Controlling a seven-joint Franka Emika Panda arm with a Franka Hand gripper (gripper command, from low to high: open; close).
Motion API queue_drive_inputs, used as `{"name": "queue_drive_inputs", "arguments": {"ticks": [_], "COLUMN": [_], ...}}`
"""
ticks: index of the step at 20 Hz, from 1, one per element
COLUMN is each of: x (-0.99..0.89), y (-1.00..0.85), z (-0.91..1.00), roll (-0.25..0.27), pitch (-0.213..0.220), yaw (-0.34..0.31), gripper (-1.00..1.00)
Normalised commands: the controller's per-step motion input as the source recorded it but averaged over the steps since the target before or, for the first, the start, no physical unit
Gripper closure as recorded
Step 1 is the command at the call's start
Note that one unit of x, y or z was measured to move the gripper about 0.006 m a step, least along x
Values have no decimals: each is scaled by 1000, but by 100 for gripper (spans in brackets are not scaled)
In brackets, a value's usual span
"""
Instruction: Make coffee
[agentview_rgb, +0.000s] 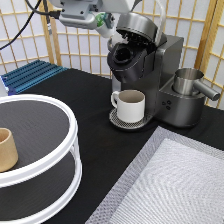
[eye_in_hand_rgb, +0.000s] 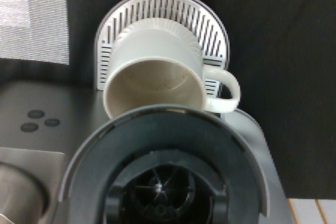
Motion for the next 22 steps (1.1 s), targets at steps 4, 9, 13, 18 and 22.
{"name": "queue_drive_inputs", "arguments": {"ticks": [4, 9, 13, 18, 22], "x": [619, 491, 430, 463, 416], "y": [21, 174, 436, 365, 14], "z": [144, 79, 151, 224, 16], "roll": [40, 17, 0, 0, 5], "pitch": [110, 82, 60, 62, 56], "yaw": [-74, -78, -73, -64, -67], "gripper": [100, 100, 100, 100, 100]}}
